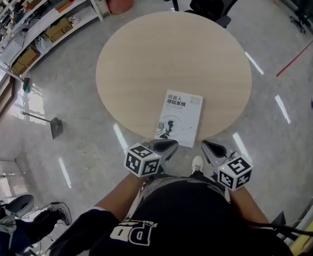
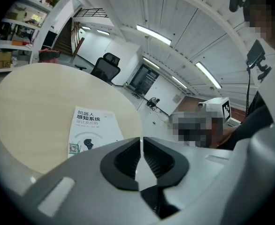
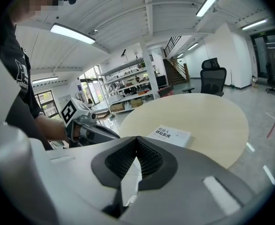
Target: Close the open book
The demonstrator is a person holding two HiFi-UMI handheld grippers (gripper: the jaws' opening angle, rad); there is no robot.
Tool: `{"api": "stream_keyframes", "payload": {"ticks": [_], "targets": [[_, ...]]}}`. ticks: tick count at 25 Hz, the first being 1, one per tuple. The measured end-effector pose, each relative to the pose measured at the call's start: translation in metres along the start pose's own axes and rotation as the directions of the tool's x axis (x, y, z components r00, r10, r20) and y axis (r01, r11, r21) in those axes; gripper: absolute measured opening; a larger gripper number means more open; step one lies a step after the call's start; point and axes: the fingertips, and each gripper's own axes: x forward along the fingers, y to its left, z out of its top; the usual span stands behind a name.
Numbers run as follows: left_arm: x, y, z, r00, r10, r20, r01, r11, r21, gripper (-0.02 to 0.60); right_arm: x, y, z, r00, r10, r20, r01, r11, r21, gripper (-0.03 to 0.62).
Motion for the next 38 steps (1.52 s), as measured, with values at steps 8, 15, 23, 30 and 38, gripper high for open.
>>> {"api": "stream_keyframes", "payload": {"ticks": [8,15,23,30,38], "targets": [[-0.035,0.007,0.023,0.993,0.040,0.115,-0.043,0.999,0.028,0.007,0.016,0.017,0.006,1.000,0.027,-0.010,-0.027,0.999,-0.021,0.009],[-0.058,0.009,0.022,0.993,0.036,0.111,-0.044,0.996,0.073,0.007,0.030,0.036,0.012,0.999,0.041,-0.015,-0.042,0.998,-0.056,0.009],[-0.082,0.011,0.034,0.987,0.030,0.156,-0.042,0.997,0.072,0.008,0.035,0.052,0.006,1.000,0.005,-0.030,-0.006,0.999,-0.054,0.008],[-0.088,-0.003,0.020,0.995,-0.026,0.097,0.013,0.991,0.130,0.008,0.015,0.065,-0.007,0.997,-0.072,0.014,0.072,0.997,-0.006,0.008],[-0.069,-0.026,0.015,0.996,-0.055,0.072,0.042,0.985,0.169,0.008,-0.006,0.067,-0.018,0.996,-0.086,0.038,0.086,0.996,-0.007,0.008]]}}
